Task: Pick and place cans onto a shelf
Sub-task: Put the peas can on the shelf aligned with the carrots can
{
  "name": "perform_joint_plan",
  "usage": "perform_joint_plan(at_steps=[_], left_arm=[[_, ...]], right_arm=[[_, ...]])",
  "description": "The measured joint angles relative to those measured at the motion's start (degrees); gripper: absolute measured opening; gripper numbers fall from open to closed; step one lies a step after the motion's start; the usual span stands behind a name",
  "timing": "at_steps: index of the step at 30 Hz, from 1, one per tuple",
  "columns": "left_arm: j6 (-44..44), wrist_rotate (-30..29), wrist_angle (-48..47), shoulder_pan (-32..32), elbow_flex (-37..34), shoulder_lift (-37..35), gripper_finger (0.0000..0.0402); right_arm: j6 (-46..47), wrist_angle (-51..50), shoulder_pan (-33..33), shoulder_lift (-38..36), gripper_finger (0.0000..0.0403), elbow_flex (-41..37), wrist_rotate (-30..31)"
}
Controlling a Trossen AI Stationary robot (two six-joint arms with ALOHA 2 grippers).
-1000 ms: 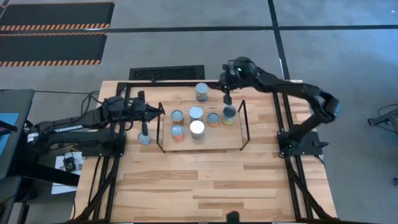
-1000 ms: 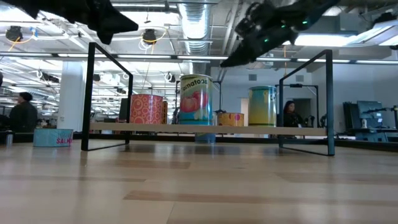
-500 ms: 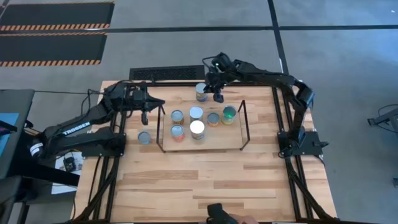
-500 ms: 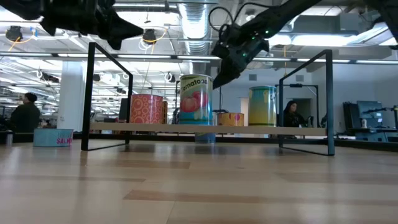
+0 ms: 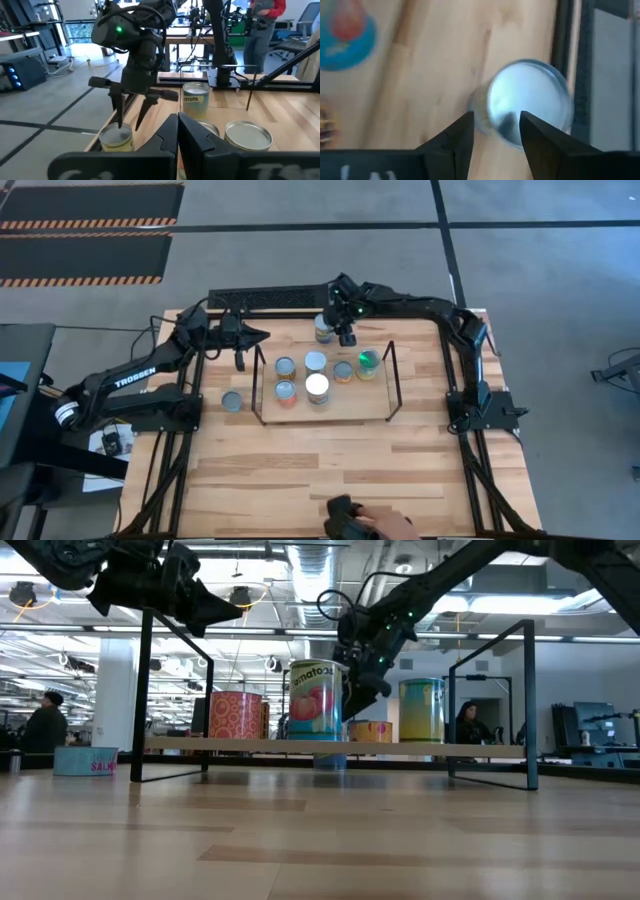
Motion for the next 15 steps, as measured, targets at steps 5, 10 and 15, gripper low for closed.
perform_joint_plan(at_steps=[5, 10, 15], left_arm=[[0.6, 0.0, -0.1, 0.8, 0.0, -0.1, 0.0], [0.5, 0.0, -0.2, 0.8, 0.0, -0.1, 0.0], [-0.1, -0.4, -0.8, 0.8, 0.0, -0.1, 0.0]], right_arm=[[-2.3, 1.5, 0.0, 1.2, 0.016, -0.1, 3.0], [-4.2, 2.0, 0.0, 1.9, 0.0124, 0.0, 3.8], [-5.1, 2.2, 0.0, 2.4, 0.0077, 0.1, 4.4]])
